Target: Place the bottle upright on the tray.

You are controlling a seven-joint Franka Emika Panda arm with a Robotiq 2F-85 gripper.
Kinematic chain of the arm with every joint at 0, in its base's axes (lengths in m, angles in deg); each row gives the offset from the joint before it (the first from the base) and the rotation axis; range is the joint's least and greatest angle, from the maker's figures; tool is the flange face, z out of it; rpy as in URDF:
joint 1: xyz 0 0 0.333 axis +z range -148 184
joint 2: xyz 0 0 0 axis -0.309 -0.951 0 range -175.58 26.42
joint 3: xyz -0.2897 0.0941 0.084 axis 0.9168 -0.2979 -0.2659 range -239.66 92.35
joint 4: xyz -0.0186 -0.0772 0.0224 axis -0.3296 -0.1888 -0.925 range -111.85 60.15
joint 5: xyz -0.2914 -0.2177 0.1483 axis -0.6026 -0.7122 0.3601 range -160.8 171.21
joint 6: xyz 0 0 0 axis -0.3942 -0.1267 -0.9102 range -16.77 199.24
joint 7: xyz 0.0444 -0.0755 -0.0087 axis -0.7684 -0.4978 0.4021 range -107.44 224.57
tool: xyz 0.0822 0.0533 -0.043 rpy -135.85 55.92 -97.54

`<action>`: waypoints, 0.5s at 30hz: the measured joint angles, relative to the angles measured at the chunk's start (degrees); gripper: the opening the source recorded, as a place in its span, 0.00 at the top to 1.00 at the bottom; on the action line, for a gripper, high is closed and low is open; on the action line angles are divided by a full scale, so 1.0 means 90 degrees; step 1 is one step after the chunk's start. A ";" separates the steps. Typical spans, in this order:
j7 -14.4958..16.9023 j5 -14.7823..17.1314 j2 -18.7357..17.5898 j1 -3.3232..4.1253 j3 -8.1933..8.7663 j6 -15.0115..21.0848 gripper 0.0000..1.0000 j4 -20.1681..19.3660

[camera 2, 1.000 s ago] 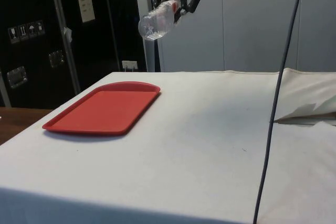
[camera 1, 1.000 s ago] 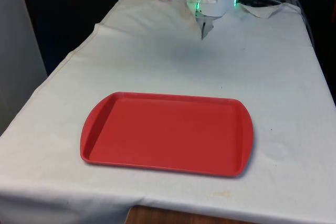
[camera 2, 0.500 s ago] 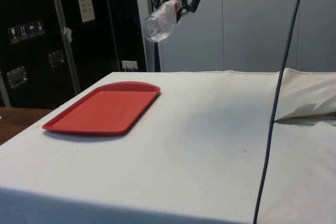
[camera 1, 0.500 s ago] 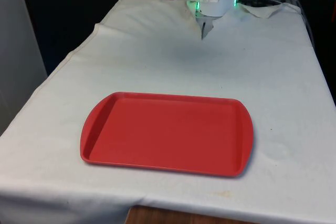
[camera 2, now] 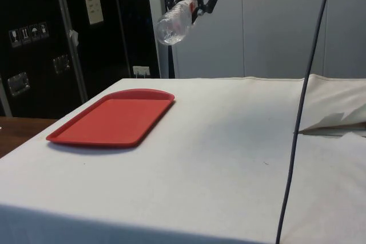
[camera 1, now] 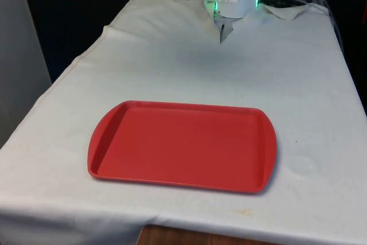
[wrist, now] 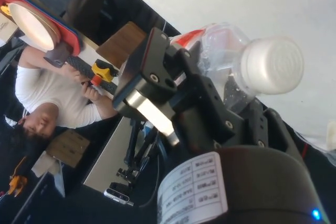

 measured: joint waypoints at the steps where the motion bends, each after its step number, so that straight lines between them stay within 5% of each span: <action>1: -0.0013 -0.0006 0.0000 0.0000 -0.0006 0.0000 0.67 0.0025; 15: -0.0185 -0.0267 0.0000 0.0006 -0.0045 -0.0153 0.67 0.0446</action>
